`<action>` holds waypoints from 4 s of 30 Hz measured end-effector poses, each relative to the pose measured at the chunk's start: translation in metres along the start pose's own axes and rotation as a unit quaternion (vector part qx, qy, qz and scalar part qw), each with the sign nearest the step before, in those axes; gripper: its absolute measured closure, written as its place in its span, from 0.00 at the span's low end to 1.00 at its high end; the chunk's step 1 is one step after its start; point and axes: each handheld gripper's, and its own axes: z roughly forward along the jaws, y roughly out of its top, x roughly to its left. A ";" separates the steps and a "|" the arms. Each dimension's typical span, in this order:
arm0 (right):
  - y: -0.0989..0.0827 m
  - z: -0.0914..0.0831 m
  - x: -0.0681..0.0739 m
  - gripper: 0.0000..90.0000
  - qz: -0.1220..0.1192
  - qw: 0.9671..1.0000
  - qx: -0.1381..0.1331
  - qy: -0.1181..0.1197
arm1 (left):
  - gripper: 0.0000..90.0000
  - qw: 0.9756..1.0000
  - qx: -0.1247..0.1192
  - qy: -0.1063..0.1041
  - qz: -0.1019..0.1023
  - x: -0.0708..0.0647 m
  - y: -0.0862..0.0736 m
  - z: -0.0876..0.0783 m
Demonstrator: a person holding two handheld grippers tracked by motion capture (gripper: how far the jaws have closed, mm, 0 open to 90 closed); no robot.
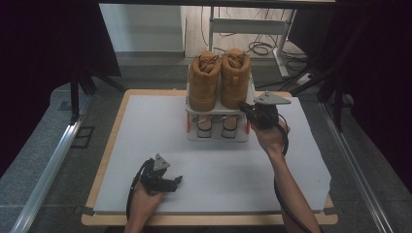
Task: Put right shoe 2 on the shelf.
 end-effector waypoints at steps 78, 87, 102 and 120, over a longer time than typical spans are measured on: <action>-0.066 -0.064 -0.004 0.00 0.025 0.997 0.071 0.003 | 0.16 1.000 -0.002 0.002 0.003 0.000 0.000 0.000; -0.088 -0.074 -0.006 0.00 0.037 0.996 0.080 -0.002 | 0.16 1.000 -0.003 0.002 0.000 -0.001 0.000 0.000; -0.134 -0.081 -0.011 0.00 0.056 0.992 0.114 -0.008 | 0.16 1.000 -0.002 0.002 0.001 -0.001 0.000 0.000; -0.181 -0.070 -0.017 0.00 0.082 0.979 0.187 -0.012 | 0.16 1.000 -0.004 0.003 0.001 -0.001 0.000 0.000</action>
